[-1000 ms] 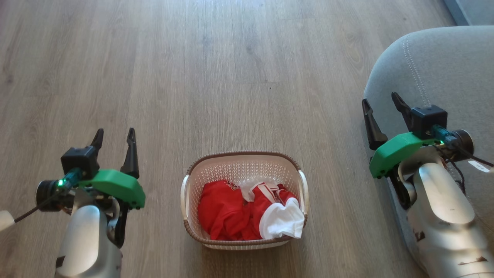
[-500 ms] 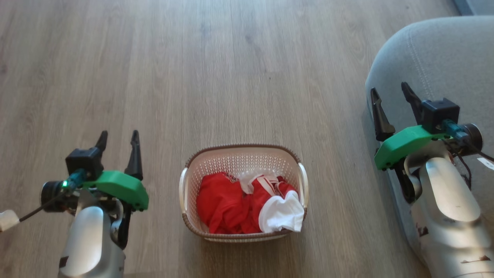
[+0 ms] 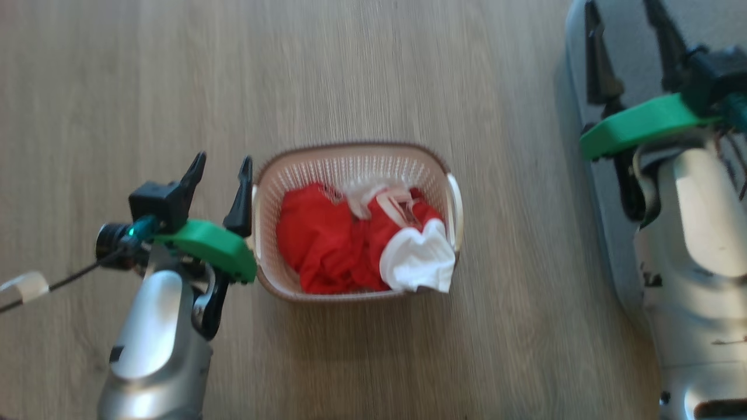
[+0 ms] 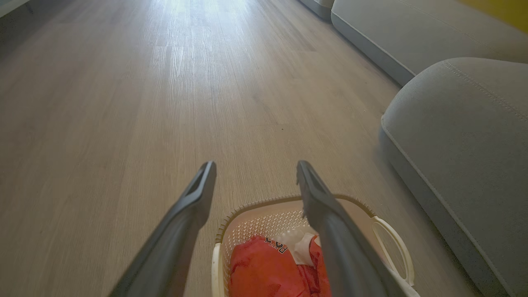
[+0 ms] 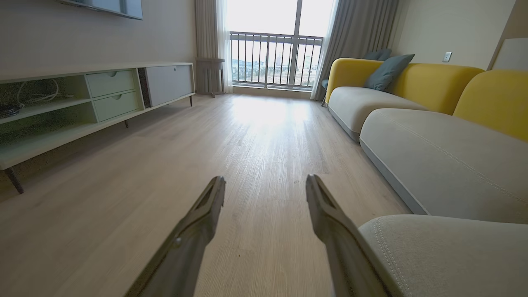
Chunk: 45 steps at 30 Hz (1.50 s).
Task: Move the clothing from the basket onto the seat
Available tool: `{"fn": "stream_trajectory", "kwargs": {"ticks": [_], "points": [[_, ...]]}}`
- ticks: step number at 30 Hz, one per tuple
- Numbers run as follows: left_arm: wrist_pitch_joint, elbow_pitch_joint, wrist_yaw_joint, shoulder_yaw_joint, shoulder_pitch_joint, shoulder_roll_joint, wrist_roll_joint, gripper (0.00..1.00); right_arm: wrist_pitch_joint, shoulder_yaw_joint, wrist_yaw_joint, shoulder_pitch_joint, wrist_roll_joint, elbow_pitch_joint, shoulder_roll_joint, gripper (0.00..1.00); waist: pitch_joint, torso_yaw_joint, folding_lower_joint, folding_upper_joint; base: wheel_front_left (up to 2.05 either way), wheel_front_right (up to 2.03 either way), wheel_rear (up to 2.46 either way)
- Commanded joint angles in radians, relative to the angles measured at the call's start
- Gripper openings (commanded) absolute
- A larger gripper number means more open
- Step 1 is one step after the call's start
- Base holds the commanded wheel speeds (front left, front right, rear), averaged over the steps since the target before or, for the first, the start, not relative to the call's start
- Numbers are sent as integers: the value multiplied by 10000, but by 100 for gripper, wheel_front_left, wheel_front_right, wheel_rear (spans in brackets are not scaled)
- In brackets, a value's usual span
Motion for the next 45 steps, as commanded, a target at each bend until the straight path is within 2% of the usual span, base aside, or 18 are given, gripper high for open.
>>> {"fn": "stream_trajectory", "kwargs": {"ticks": [1,9,18,33,39,45], "points": [[-126,-330,-11,82,-346,153,-77,100,-93,79,-2,-369,-105,-508,155,100,1176,-173,-3,0,0,0,0],[-126,-431,-78,-755,-1131,153,-462,100,-93,-101,-2,-615,-224,-1553,231,100,2872,-250,-3,0,0,0,0],[-126,-165,-113,-1866,-1754,153,-603,100,-93,-95,-2,-651,-241,-1996,343,100,4175,-544,-3,0,0,0,0],[-126,2835,-72,-4667,-3785,153,276,100,-93,314,-2,-1182,-161,-2204,472,100,5444,-1361,-3,0,0,0,0],[-126,3493,-183,-5898,-4496,153,-187,100,-93,512,-2,-1147,366,-2191,481,100,5699,-1743,-3,0,0,0,0],[-126,3699,-192,-7941,-5001,215,-1843,100,-93,565,-2,-1133,789,-2154,482,100,5968,-2085,-3,0,0,0,0]]}}
